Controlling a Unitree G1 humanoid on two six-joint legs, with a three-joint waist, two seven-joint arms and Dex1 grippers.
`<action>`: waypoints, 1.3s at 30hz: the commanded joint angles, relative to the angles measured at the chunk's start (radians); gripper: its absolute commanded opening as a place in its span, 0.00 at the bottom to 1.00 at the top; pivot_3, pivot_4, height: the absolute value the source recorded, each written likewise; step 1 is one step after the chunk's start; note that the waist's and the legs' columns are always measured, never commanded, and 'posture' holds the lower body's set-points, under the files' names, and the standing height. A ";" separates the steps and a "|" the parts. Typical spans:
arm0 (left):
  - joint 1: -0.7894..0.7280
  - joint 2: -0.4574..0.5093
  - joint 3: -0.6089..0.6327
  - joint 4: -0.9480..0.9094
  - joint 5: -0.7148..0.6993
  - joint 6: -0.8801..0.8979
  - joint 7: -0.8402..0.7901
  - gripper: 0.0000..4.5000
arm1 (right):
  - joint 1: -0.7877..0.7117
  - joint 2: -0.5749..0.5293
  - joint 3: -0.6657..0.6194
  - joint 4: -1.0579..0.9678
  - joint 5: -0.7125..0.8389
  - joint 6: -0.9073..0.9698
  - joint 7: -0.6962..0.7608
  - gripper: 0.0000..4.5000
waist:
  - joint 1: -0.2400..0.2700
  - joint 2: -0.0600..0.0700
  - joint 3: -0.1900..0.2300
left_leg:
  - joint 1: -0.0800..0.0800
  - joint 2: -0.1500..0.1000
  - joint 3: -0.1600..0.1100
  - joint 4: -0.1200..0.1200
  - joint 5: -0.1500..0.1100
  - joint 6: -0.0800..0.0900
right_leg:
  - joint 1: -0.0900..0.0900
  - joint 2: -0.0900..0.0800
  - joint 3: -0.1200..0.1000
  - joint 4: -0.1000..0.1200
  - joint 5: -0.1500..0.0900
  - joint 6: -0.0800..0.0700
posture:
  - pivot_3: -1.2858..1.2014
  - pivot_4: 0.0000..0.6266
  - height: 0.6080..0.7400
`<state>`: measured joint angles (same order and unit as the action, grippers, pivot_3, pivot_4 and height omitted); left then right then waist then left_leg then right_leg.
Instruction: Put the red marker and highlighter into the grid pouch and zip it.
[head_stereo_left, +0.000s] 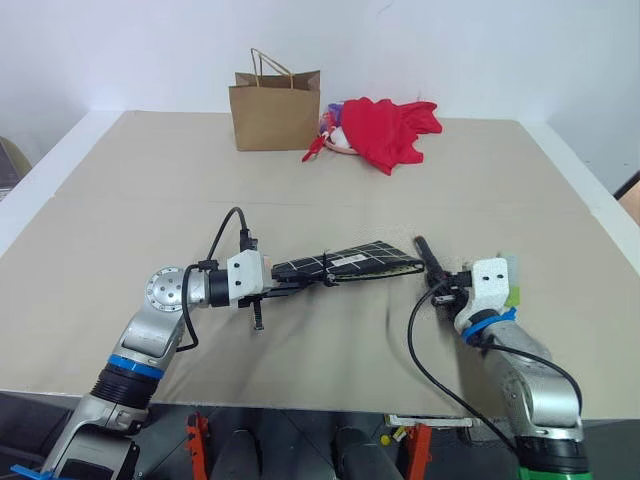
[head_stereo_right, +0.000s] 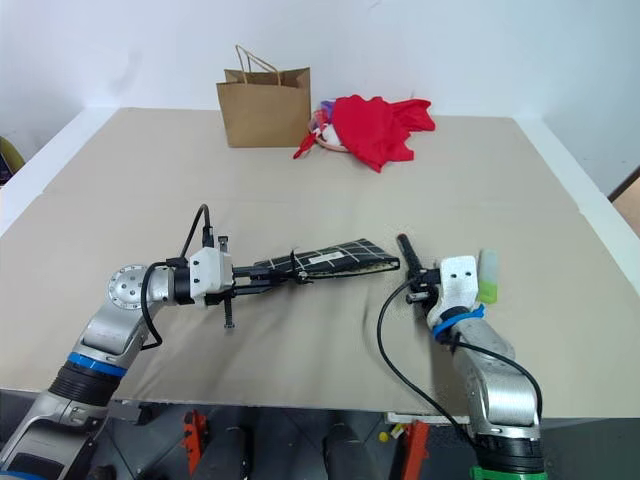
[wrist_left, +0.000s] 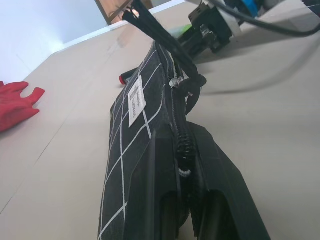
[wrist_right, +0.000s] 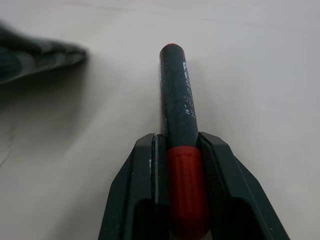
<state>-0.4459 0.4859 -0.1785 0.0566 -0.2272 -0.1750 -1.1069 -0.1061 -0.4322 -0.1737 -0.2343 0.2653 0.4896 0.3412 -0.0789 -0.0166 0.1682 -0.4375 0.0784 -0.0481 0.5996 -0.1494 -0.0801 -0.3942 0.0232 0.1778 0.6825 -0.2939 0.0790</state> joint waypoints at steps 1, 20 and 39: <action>-0.015 0.004 0.015 -0.023 -0.019 -0.012 -0.007 0.00 | -0.084 -0.138 -0.081 -0.120 0.091 -0.084 0.184 0.13 | -0.001 0.003 0.002 | -0.001 0.000 0.000 0.000 0.000 0.000 | -0.001 0.000 0.000 0.000 0.001 0.002 | 0.52 0.24 1.00; -0.018 0.005 0.018 -0.035 -0.043 -0.001 -0.025 0.00 | 0.018 -0.512 -0.126 -0.003 0.214 -0.331 0.880 0.13 | 0.002 0.003 0.003 | 0.001 -0.001 -0.003 0.001 -0.001 0.001 | 0.003 -0.001 -0.003 -0.001 -0.002 0.001 | 0.52 0.24 1.00; 0.022 -0.009 -0.006 -0.113 -0.040 0.019 -0.010 0.00 | -0.108 -0.501 0.001 0.083 0.123 -0.382 0.881 0.13 | 0.003 0.003 0.003 | 0.001 -0.002 -0.004 0.001 -0.001 0.001 | 0.003 -0.002 -0.003 -0.001 -0.001 0.002 | 0.52 0.24 1.00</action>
<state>-0.4235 0.4806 -0.1892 -0.0159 -0.2464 -0.1520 -1.1203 -0.1905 -0.9353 -0.1743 -0.1248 0.3919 0.0988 1.2386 -0.0755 -0.0138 0.1710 -0.4368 0.0763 -0.0518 0.6003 -0.1500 -0.0793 -0.3909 0.0214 0.1743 0.6818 -0.2952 0.0812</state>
